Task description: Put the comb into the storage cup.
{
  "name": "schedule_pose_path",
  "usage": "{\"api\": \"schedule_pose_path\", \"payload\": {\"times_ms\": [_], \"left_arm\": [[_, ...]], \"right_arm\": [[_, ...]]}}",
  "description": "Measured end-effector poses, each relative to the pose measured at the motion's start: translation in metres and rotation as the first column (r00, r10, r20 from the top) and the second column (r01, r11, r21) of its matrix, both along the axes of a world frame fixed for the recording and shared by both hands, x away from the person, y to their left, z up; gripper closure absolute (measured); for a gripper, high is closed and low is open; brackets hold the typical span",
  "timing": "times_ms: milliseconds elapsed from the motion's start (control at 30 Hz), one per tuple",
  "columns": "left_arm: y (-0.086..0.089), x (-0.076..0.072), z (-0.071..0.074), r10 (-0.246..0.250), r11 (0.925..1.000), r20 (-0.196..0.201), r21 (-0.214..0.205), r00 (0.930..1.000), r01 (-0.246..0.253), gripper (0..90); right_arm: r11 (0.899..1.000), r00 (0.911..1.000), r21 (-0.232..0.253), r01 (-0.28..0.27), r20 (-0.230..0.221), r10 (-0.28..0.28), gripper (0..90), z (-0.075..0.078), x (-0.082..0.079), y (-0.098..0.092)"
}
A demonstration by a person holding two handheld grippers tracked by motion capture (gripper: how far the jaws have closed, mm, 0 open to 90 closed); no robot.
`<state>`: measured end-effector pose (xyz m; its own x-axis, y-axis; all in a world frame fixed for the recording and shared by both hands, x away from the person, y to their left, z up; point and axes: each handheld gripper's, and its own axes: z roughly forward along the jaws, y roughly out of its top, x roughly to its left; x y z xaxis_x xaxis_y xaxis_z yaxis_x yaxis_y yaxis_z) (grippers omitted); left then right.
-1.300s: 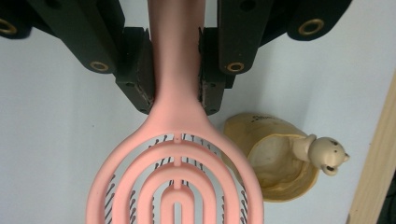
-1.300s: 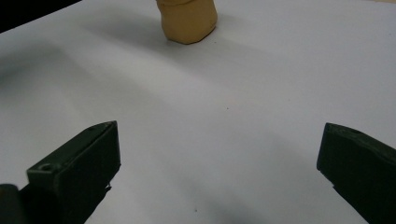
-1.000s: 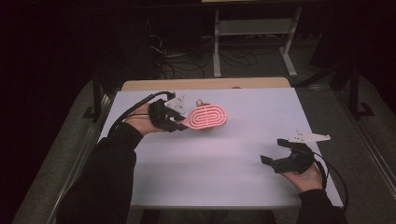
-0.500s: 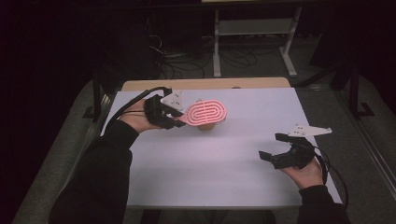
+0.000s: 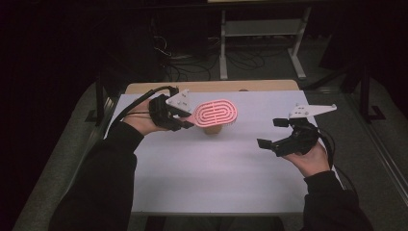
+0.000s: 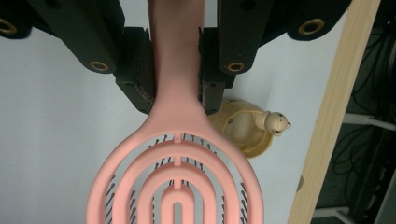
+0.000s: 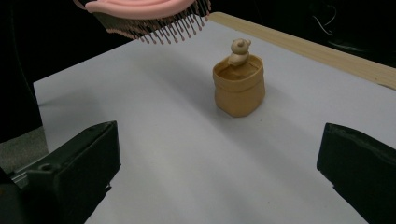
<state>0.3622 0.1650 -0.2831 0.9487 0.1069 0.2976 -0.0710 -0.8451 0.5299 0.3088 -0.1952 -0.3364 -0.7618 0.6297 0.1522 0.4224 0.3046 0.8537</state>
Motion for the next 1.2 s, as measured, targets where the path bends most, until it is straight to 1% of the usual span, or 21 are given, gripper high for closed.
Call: {"api": "schedule_pose_path", "payload": {"times_ms": [167,367,433,533,733,867,933,1067,1100,1133,1200], "left_arm": [[-0.001,-0.002,0.004,-0.003,1.0,0.01,-0.003,0.9999,0.003,69.4],[-0.003,-0.003,0.004,-0.007,0.9999,0.016,-0.009,0.9998,0.008,69.4],[-0.004,-0.003,0.003,-0.009,0.9999,0.015,-0.014,0.9998,0.009,69.4],[-0.006,-0.003,0.002,-0.015,0.9999,0.02,-0.007,0.9997,0.015,69.3],[-0.009,-0.004,0.002,-0.026,0.9994,0.031,-0.021,0.9992,0.027,69.3],[-0.011,-0.005,0.002,-0.033,0.9991,0.035,-0.027,0.9988,0.034,69.4],[-0.012,-0.004,0.003,-0.036,0.9988,0.04,-0.032,0.9985,0.037,69.4],[-0.017,-0.004,0.001,-0.042,0.9982,0.045,-0.04,0.9981,0.044,69.4],[-0.018,-0.005,0.001,-0.043,0.9979,0.04,-0.046,0.9983,0.045,69.4],[-0.02,-0.005,0.0,-0.048,0.9978,0.044,-0.044,0.9979,0.05,69.4],[-0.022,-0.005,0.0,-0.054,0.9969,0.049,-0.055,0.9974,0.056,69.4]], "right_arm": [[1.0,0.9995,-0.003,-0.013,-0.028,0.013,0.0,0.009,0.01,0.01],[0.999,0.998,0.033,-0.027,-0.056,0.029,0.0,0.021,0.021,0.018],[0.999,0.9975,0.034,-0.028,-0.064,0.03,0.0,0.025,0.024,0.021],[0.999,0.9961,0.027,-0.028,-0.083,0.03,0.0,0.03,0.029,0.025],[0.999,0.9907,0.025,-0.041,-0.129,0.044,0.0,0.037,0.04,0.035],[0.997,0.9849,0.052,-0.056,-0.161,0.063,0.0,0.04,0.047,0.043],[0.997,0.9811,0.058,-0.053,-0.183,0.063,0.0,0.041,0.05,0.047],[0.994,0.9704,0.091,-0.064,-0.227,0.083,0.0,0.04,0.056,0.052],[0.993,0.9677,0.098,-0.065,-0.237,0.086,0.0,0.04,0.057,0.052],[0.992,0.9657,0.107,-0.063,-0.244,0.088,0.0,0.04,0.058,0.052],[0.99,0.9605,0.128,-0.06,-0.262,0.092,1.0,0.04,0.06,0.052]]}}
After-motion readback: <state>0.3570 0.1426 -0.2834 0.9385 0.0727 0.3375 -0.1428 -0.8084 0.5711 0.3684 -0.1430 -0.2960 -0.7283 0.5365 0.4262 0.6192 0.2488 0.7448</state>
